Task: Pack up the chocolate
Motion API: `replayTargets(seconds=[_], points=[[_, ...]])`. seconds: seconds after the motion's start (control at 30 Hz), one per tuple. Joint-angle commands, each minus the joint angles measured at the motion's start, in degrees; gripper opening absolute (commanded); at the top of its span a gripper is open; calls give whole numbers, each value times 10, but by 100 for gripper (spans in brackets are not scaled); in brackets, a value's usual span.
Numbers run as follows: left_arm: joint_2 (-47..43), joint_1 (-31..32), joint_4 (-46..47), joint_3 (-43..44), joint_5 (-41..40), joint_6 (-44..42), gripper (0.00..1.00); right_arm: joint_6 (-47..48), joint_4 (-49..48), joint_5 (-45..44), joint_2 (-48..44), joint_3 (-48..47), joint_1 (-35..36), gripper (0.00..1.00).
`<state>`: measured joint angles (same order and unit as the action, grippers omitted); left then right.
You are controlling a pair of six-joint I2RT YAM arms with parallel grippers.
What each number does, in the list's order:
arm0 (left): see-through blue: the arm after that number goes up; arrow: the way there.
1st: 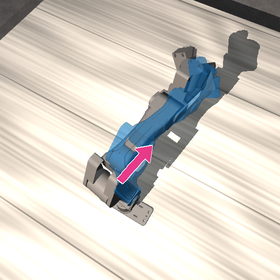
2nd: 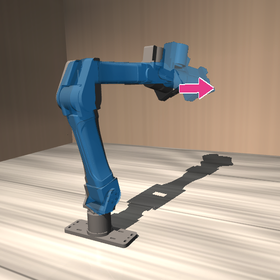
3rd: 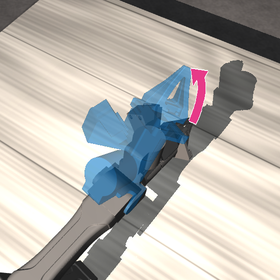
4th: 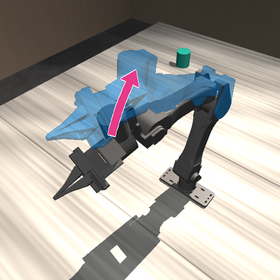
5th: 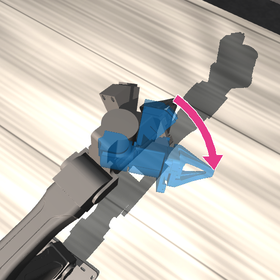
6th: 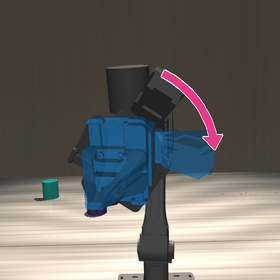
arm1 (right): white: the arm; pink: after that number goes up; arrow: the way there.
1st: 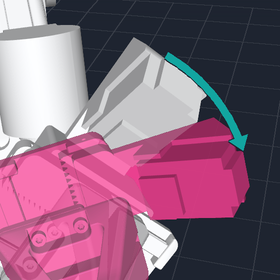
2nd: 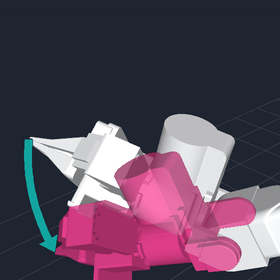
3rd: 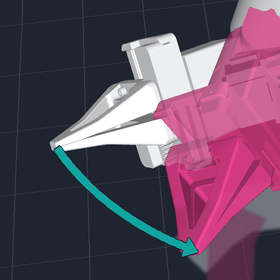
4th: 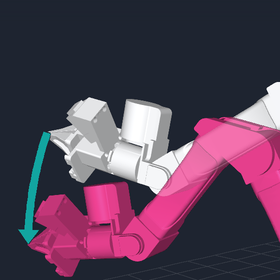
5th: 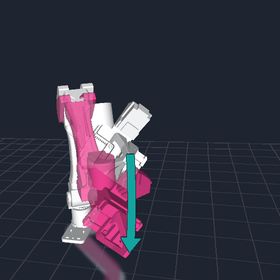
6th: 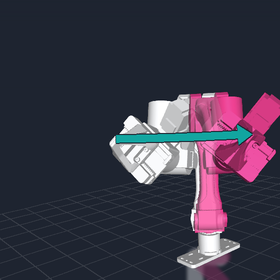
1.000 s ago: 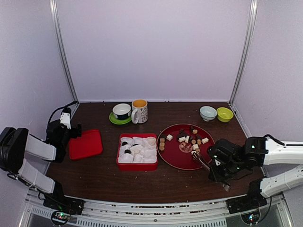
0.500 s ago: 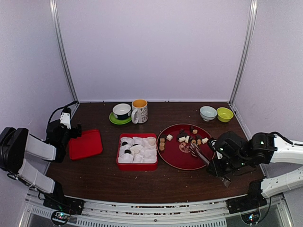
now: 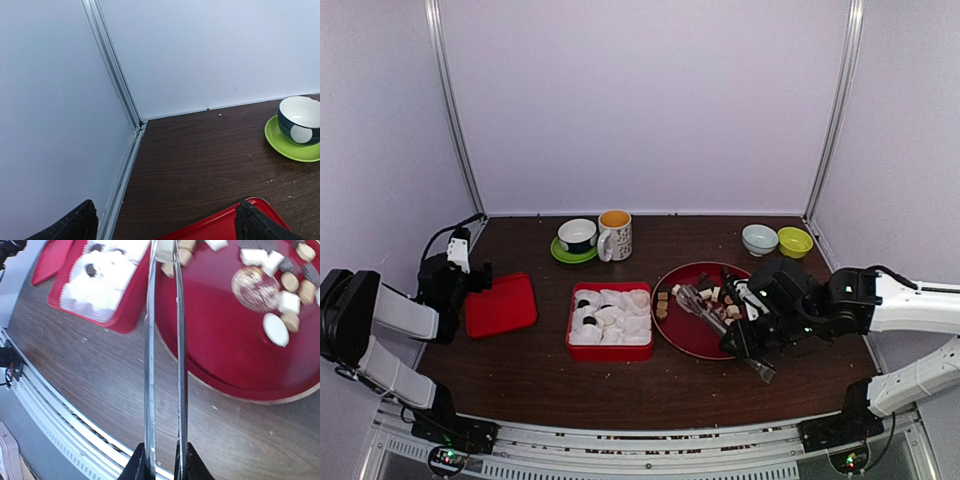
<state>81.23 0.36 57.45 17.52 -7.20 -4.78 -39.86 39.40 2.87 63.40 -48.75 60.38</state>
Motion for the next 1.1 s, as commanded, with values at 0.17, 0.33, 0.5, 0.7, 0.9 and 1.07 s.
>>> replayTargets(seconds=[0.17,0.33,0.5,0.7,0.9,1.07], points=[[3,-4,38,-3,7,2,98,26,-97,44,123,-82,21,19],[3,-4,38,-2,7,2,98,32,-111,52,175,-104,26,19],[3,-4,38,-3,7,2,98,38,-114,47,214,-120,27,19],[3,-4,38,-2,7,2,98,47,-100,38,248,-141,28,20],[3,-4,37,-2,7,2,98,53,-91,25,262,-153,28,22],[3,-4,38,-3,7,2,98,61,-80,19,276,-165,27,24]])
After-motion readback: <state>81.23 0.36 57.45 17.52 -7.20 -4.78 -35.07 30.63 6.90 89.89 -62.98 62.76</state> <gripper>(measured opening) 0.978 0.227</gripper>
